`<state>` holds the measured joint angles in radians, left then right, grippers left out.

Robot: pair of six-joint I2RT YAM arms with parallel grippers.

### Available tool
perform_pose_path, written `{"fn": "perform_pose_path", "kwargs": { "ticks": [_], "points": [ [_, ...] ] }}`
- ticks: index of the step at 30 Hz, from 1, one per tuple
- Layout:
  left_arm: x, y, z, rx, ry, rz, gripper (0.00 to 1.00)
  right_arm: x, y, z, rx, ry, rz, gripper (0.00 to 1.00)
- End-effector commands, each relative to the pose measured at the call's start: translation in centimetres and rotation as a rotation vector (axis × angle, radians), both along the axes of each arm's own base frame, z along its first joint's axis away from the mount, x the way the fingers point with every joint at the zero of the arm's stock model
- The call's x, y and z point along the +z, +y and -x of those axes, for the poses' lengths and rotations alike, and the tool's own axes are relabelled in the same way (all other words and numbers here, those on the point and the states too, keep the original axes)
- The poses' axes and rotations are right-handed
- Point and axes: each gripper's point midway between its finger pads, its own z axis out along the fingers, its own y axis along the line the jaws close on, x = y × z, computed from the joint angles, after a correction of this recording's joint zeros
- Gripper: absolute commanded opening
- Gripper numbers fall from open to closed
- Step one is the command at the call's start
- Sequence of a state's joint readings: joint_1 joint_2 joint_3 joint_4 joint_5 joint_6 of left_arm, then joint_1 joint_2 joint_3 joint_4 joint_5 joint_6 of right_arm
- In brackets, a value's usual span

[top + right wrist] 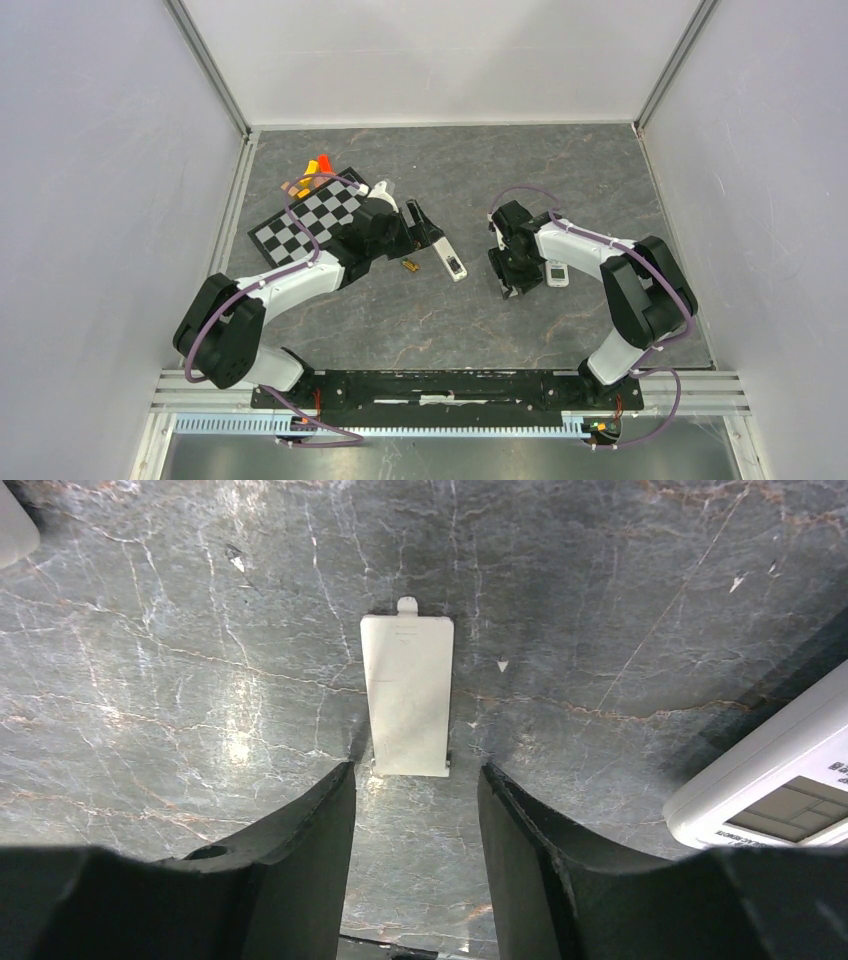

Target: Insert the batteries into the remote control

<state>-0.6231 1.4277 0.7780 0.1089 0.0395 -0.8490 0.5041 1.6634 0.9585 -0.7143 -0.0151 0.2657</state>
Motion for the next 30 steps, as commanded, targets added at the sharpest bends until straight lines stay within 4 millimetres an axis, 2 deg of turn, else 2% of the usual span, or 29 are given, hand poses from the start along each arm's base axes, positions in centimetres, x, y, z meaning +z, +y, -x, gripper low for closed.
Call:
{"fn": "perform_pose_path", "kwargs": {
  "ticks": [1, 6, 13, 22, 26, 30],
  "points": [
    [0.9, -0.1, -0.3, -0.027, -0.060, 0.005, 0.92, -2.4, 0.2, -0.3, -0.006, 0.000, 0.008, 0.53],
    [0.8, 0.0, -0.4, -0.024, -0.058, 0.004, 0.92, -2.8, -0.1, -0.3, -0.033, -0.009, 0.042, 0.47],
    [0.8, 0.0, -0.4, -0.024, -0.061, 0.004, 0.92, -3.3, -0.3, -0.1, -0.050, -0.013, 0.075, 0.44],
    [0.8, -0.2, -0.2, -0.036, -0.060, 0.010, 0.92, -3.6, 0.2, 0.1, -0.026, -0.010, 0.041, 0.30],
    [1.0, -0.9, 0.2, -0.081, -0.057, 0.035, 0.92, -3.2, 0.3, -0.2, -0.022, -0.024, 0.040, 0.27],
    [1.1, -2.4, 1.0, -0.164, -0.043, 0.092, 0.92, -1.7, 0.5, -1.3, -0.019, -0.080, 0.029, 0.26]
  ]
}}
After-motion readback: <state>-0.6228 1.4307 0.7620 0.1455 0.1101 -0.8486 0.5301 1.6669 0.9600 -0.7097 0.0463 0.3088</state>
